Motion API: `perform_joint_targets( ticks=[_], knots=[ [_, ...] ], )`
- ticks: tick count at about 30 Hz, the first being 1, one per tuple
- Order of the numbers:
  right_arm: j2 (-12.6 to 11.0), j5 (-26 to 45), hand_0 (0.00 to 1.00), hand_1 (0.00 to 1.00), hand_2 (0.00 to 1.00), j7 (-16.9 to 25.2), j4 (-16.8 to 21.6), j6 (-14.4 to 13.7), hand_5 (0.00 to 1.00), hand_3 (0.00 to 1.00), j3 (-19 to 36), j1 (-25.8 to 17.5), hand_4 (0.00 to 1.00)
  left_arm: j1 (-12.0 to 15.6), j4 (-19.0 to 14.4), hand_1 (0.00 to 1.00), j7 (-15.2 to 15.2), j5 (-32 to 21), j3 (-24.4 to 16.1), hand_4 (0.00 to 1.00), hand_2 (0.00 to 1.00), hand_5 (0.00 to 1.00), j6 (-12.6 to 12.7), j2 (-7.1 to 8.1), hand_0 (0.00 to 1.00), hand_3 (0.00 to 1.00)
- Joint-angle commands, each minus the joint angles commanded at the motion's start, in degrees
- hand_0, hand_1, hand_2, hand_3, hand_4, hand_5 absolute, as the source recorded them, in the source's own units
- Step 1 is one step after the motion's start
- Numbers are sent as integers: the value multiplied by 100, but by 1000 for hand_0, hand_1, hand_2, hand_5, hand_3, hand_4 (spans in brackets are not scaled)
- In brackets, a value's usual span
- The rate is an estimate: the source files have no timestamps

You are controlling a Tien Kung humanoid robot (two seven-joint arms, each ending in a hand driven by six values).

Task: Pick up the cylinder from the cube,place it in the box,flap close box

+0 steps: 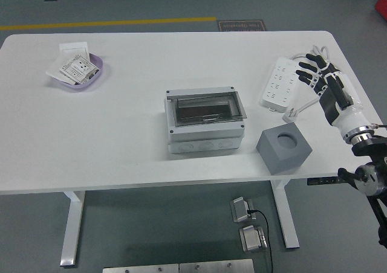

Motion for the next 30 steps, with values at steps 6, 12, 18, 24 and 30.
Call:
perform_joint_targets(
  ticks=[6, 12, 18, 24, 30],
  knots=[
    [-21, 56, 887, 773, 768, 5, 18, -31, 531, 836, 74, -15, 998, -20, -6, 647, -1, 14, -39, 643, 603, 168, 1, 22, 623, 618],
    [-6, 16, 886, 771, 767, -25, 24, -54, 560, 831, 94, -23, 998, -30, -13, 647, -1, 13, -66, 643, 603, 169, 1, 36, 623, 618],
    [-7, -97, 884, 770, 760, -61, 27, -97, 600, 806, 45, -4, 998, -33, -16, 646, -2, -6, -61, 644, 603, 168, 0, 45, 623, 618],
    [-23, -242, 883, 766, 756, -85, 74, -131, 601, 785, 9, 4, 998, -42, -23, 647, -2, -14, -56, 644, 603, 168, -2, 48, 623, 618],
    [-55, -405, 884, 766, 755, -118, 136, -176, 589, 777, 17, 8, 998, -41, -29, 646, 1, 4, -52, 644, 603, 169, -1, 49, 623, 618]
  ],
)
